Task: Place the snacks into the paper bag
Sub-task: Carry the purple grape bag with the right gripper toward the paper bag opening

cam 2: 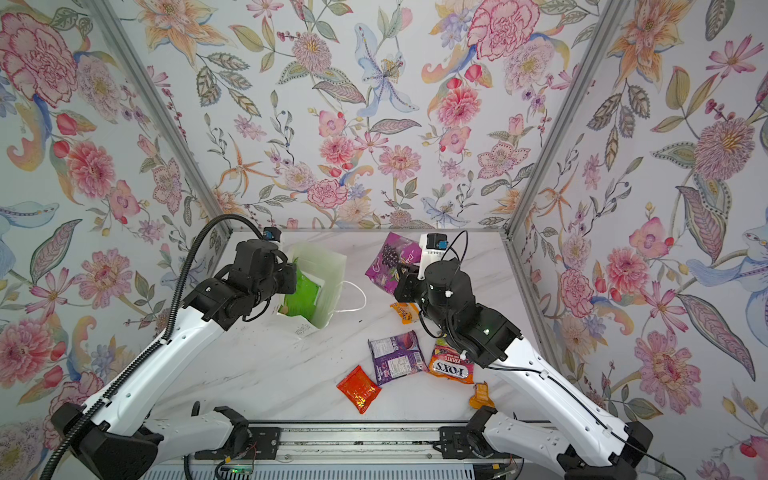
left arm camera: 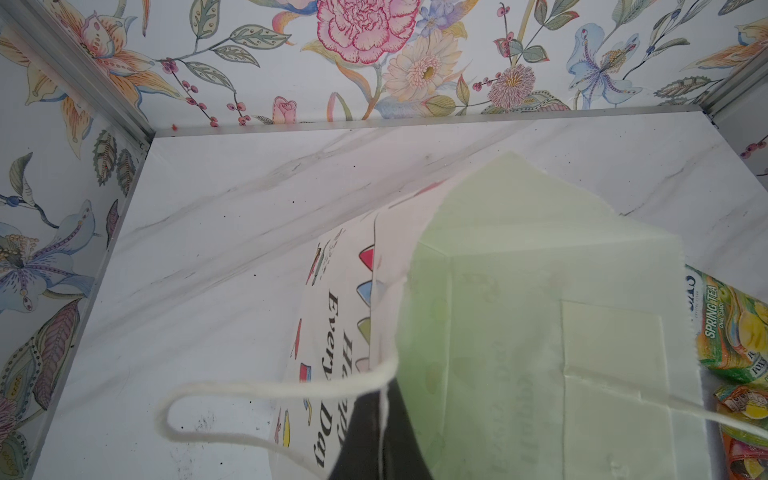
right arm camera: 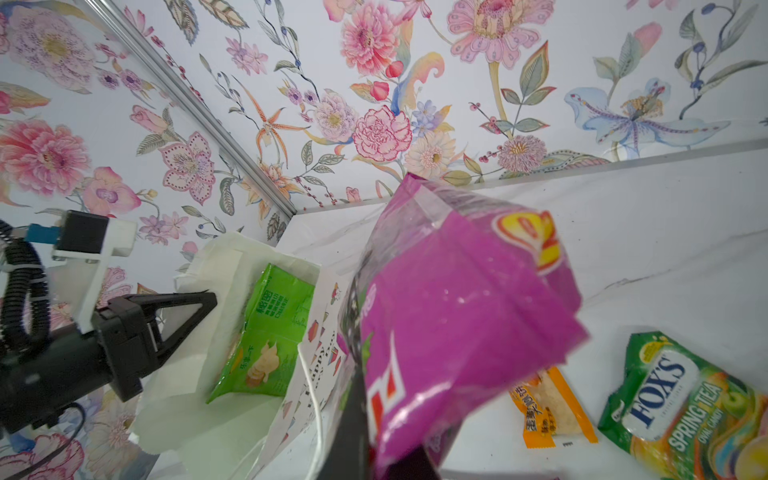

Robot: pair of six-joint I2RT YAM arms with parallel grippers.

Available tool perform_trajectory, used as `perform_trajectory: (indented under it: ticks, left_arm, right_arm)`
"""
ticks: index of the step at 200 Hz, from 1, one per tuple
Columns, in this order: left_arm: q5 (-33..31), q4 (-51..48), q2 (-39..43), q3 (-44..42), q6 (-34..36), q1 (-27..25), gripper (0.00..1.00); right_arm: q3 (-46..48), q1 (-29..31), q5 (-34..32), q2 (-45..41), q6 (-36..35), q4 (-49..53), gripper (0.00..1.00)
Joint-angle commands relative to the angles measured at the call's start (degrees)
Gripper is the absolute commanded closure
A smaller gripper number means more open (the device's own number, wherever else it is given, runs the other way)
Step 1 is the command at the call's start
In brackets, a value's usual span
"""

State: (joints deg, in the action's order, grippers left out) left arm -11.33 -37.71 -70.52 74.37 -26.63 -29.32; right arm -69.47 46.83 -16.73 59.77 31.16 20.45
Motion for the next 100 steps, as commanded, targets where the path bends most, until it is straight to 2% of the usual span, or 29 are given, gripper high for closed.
perform_trajectory:
  ticks: [1, 100]
  left_arm:
    - [-0.7, 0.9, -0.7, 1.6, -0.9, -0.8, 1.0]
    - [-0.6, 1.1, -1.3, 2.3, -0.6, -1.5, 1.0]
  right_arm:
    - [-5.6, 2.6, -4.0, 0.6, -4.8, -4.2, 1.0]
    - [-14.1, 12.4, -6.5, 7.1, -9.3, -3.7, 1.0]
